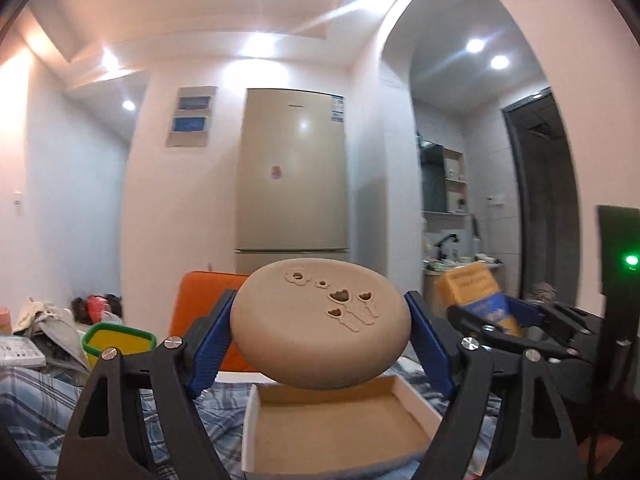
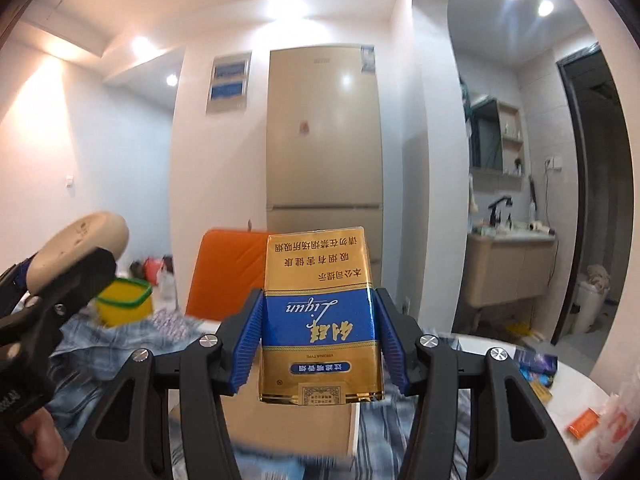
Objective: Organize soft objects
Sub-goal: 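Lower the gold pack into the cardboard box and open the right gripper while the left carries the disc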
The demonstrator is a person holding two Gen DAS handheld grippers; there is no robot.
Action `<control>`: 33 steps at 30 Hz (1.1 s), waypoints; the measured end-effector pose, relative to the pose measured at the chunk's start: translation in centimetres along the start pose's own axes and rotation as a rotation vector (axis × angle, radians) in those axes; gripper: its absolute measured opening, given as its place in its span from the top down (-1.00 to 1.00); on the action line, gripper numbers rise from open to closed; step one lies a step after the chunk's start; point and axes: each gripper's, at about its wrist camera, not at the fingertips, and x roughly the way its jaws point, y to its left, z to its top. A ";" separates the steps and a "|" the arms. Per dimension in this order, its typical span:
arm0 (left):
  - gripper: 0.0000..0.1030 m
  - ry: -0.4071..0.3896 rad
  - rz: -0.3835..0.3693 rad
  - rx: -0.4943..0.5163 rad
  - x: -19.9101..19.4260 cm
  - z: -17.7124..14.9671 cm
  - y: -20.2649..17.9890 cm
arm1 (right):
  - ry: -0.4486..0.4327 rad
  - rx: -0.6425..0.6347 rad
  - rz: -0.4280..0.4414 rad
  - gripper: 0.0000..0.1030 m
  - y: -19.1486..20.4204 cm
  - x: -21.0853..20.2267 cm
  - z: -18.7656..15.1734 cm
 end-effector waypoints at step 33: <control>-0.57 0.546 -0.024 -0.077 9.5 -5.2 1.9 | 0.500 0.059 0.088 -0.07 -0.1 13.1 -6.4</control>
